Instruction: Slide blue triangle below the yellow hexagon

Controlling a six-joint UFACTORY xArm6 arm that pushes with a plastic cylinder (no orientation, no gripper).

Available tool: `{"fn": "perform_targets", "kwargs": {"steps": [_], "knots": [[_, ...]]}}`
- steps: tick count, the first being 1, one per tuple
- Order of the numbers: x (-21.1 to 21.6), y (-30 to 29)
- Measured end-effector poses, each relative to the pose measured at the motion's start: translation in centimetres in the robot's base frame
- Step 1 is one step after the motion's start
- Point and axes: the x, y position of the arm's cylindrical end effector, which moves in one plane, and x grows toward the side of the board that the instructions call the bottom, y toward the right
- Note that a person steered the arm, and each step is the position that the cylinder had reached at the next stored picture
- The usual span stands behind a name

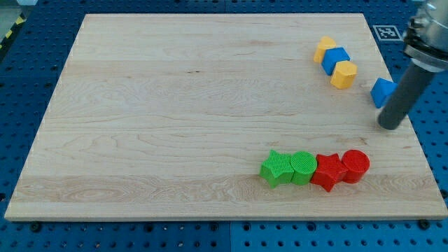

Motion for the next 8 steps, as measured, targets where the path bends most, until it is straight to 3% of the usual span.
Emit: {"fn": "perform_targets", "kwargs": {"steps": [2,8], "knots": [[-3.8,3.9],[-5.0,-2.8]]}}
